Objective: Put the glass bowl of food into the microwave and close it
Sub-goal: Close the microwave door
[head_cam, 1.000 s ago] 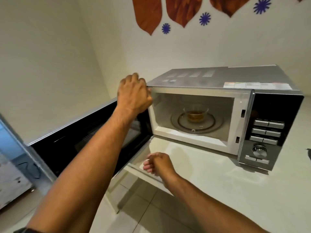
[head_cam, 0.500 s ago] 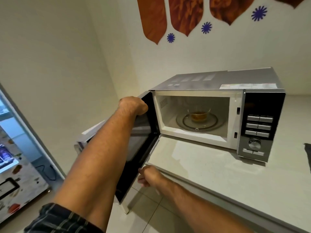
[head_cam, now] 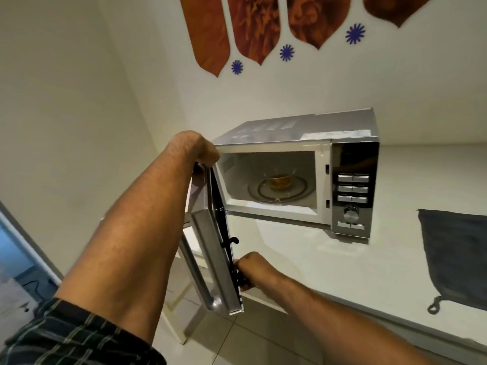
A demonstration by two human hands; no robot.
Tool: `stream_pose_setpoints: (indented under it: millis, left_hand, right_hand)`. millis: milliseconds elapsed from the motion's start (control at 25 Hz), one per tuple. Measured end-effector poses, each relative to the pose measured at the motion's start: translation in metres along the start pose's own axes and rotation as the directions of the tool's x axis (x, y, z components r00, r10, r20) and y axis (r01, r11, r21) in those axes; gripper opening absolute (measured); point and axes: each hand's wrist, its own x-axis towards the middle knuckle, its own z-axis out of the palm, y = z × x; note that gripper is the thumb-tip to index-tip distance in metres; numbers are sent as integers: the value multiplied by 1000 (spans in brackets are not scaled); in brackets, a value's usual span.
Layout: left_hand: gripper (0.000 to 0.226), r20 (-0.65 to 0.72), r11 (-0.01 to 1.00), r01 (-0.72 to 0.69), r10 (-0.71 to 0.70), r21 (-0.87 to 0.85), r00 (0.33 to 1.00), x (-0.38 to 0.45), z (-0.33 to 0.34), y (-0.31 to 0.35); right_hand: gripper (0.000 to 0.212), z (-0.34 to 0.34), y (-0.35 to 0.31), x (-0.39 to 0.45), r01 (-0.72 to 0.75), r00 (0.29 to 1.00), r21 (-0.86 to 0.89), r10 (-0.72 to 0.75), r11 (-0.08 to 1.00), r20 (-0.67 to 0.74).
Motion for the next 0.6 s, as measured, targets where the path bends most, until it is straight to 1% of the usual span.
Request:
stream_pose_setpoints:
  millis: [120,200,280,320,360,400,440,480,520,600]
  left_hand:
    - [27,-95,990,-118,125,75,988,8,13,6]
    - [19,-154,971,-223,235,89,960,14,21,12]
    - [24,-240,950,-283,307,128,921,20,29,21]
    - [23,-295,943,-300,330,144,897,22,35,25]
    - [21,-346,938,-314,345,145,872,24,41,30]
    - [21,-387,933,-335,359,130,850,28,46,37]
    - [23,-421,931,-351,359,100,833,32,51,43]
    - [27,-450,934,-351,340,63,826,34,55,50]
    - [33,-480,940,-340,310,25,821,38,59,56]
    - [39,-540,943,-320,223,-92,812,46,67,67]
  right_hand:
    - [27,-47,-16,-23,4,1000,-119,-3,993,8]
    - [28,-81,-40,-39,45,998,-130,-50,990,-41]
    - [29,-113,-68,-57,165,973,-84,-176,983,-148]
    - [28,-127,-81,-67,258,938,-56,-264,964,-225]
    - [27,-140,-93,-76,362,882,-42,-357,931,-308]
    - [26,-151,-103,-85,455,817,-62,-445,888,-368]
    - [27,-160,-113,-93,525,761,-107,-521,845,-386]
    - [31,-167,-120,-98,560,731,-165,-577,812,-365]
    - [36,-171,-125,-102,559,724,-238,-607,794,-327]
    - [41,-174,-130,-103,483,721,-447,-632,753,-285]
